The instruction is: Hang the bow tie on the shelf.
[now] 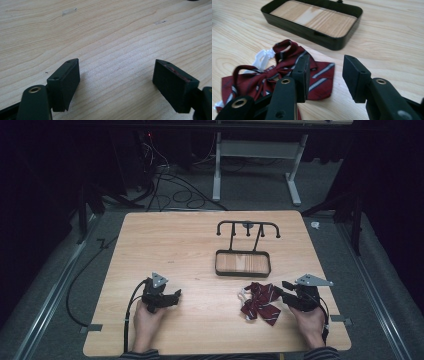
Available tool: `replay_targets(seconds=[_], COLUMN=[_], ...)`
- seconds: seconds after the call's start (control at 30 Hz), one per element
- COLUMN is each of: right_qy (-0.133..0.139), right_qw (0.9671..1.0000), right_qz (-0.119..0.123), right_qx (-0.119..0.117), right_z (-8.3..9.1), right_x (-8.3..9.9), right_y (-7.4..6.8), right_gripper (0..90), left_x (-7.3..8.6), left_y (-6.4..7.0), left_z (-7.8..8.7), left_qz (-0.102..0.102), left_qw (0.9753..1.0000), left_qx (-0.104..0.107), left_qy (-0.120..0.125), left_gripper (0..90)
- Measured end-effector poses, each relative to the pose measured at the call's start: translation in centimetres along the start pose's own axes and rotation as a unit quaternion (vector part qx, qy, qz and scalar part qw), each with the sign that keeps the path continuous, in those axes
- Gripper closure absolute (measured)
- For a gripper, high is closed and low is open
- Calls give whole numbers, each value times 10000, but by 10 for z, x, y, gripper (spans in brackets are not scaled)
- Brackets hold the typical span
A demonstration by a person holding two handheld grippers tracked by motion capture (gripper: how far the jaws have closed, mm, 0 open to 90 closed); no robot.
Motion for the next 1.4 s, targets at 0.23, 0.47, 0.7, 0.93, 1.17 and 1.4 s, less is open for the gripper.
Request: replay_targets(seconds=[0.23,0.47,0.7,0.93,1.17,1.4], right_qy=[-17,-87,-128,-220,-317,-440], right_qw=[9995,9988,9972,9955,9935,9921], right_qz=[257,394,632,819,974,1043], right_qx=[-166,-280,-378,-415,-496,-540], right_z=[-2,-9,-15,-22,-32,-41], right_x=[-11,-16,-29,-38,-46,-50], right_y=[-16,-24,-38,-46,-55,-60], right_gripper=[592,596,595,593,594,594], left_x=[0,0,0,0,0,0], left_y=[0,0,0,0,0,0], left_z=[0,0,0,0,0,0], left_qz=[2,2,1,0,-1,-5], left_qw=[10000,10000,10000,10000,10000,10000], left_qx=[0,0,0,-1,-3,-6], left_qy=[1,2,0,0,2,0], left_gripper=[222,222,222,222,221,221])
Point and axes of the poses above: each handheld gripper's, and its own axes: z roughly backward along the jaws, x roughly out of its underside, y roughly to its right, the point moved 7 cm from there along -z, roughly forward along the jaws, and after that the axes turned 13 degrees about -y, right-handed, at the moved point
